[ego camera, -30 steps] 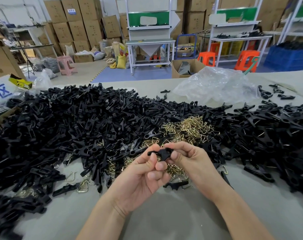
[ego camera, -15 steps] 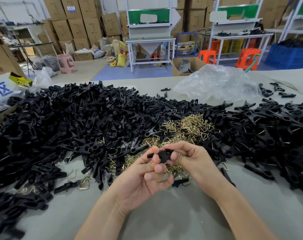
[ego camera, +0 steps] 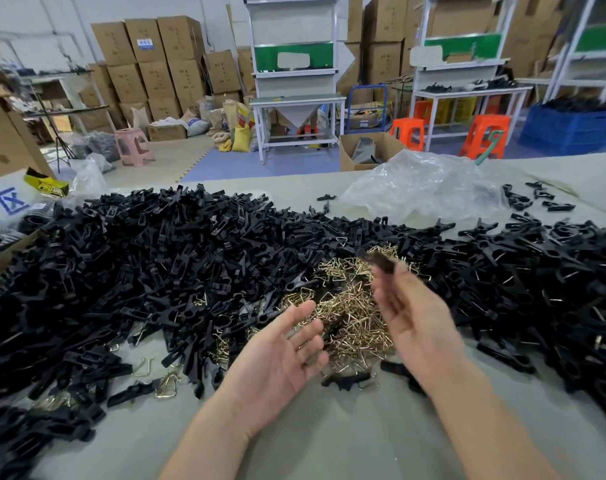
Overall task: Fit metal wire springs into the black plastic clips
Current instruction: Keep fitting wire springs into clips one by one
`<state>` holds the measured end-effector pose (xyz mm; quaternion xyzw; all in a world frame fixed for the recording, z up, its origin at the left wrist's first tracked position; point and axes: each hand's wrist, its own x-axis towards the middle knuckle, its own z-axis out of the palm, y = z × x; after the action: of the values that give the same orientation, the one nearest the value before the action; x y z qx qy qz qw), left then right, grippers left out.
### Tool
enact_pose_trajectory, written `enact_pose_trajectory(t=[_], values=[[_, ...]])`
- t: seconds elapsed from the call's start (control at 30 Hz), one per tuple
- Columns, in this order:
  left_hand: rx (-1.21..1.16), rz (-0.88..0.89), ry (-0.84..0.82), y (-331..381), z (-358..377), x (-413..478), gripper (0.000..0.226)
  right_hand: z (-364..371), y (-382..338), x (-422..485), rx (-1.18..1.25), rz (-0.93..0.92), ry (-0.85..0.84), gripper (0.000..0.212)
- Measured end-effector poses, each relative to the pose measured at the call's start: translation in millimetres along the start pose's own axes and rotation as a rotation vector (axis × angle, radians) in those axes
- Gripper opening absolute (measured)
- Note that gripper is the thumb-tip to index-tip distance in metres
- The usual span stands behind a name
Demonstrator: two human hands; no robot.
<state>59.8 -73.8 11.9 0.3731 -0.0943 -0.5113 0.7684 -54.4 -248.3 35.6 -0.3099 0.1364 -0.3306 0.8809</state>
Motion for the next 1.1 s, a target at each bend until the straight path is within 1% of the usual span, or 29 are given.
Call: enact_pose_trajectory(t=[0.07, 0.1, 0.13, 0.2, 0.23, 0.3, 0.37, 0.47, 0.57, 0.6, 0.67, 0.73, 0.77, 0.8, 0.83, 0.9, 0.93, 1.0, 1.03, 1.1], values=[[0.01, 0.001, -0.019, 0, 0, -2, 0.034, 4, -40, 10, 0.296, -0.104, 0.063, 0.035], [0.016, 0.003, -0.023, 0, 0, -3, 0.033, 6, -64, 16, 0.442, -0.182, 0.057, 0.04], [0.023, 0.006, -0.019, 0, 0, -4, 0.033, 9, -86, 22, 0.534, -0.251, 0.032, 0.049], [0.033, 0.011, -0.002, 0, 2, -4, 0.036, 16, -116, 30, 0.532, -0.317, -0.023, 0.063], [0.045, 0.014, 0.008, 0, 4, -4, 0.038, 18, -119, 31, 0.48, -0.311, -0.043, 0.064], [0.085, 0.027, 0.029, 0, 8, -2, 0.04, 23, -104, 28, 0.303, -0.246, -0.059, 0.056], [0.133, 0.054, 0.048, -2, 11, -2, 0.041, 24, -69, 22, 0.105, -0.176, -0.032, 0.044], [0.213, 0.094, 0.038, -5, 13, -5, 0.042, 22, -10, 15, -0.261, -0.156, 0.002, 0.028], [0.328, 0.181, 0.038, -3, 17, -6, 0.025, 17, 30, 12, -0.674, -0.2, -0.062, 0.025], [0.403, 0.244, 0.064, 2, 20, -4, 0.02, 15, 37, 12, -0.778, -0.223, -0.084, 0.025], [0.653, 0.4, 0.175, 20, 22, 9, 0.019, 10, 41, 14, -0.871, -0.26, -0.1, 0.024], [1.008, 0.556, 0.379, 44, 20, 33, 0.019, 8, 41, 14, -0.885, -0.262, -0.095, 0.023], [1.205, 0.6, 0.475, 56, 18, 46, 0.021, 7, 41, 14, -0.893, -0.257, -0.093, 0.023], [1.393, 0.585, 0.537, 67, 14, 60, 0.026, 6, 42, 14, -0.907, -0.253, -0.092, 0.024], [1.567, 0.505, 0.558, 74, 10, 73, 0.034, 5, 42, 14, -0.919, -0.25, -0.095, 0.024], [1.874, 0.266, 0.53, 82, 4, 96, 0.05, 4, 44, 14, -0.933, -0.25, -0.104, 0.026], [1.972, 0.181, 0.512, 84, 4, 104, 0.054, 3, 45, 15, -0.933, -0.248, -0.107, 0.026], [2.047, 0.121, 0.502, 87, 8, 116, 0.054, 2, 46, 15, -0.918, -0.248, -0.107, 0.027], [2.055, 0.137, 0.5, 87, 10, 120, 0.051, 1, 46, 15, -0.91, -0.249, -0.108, 0.027], [2.08, 0.228, 0.472, 85, 13, 120, 0.043, 1, 47, 15, -0.895, -0.251, -0.106, 0.027]])
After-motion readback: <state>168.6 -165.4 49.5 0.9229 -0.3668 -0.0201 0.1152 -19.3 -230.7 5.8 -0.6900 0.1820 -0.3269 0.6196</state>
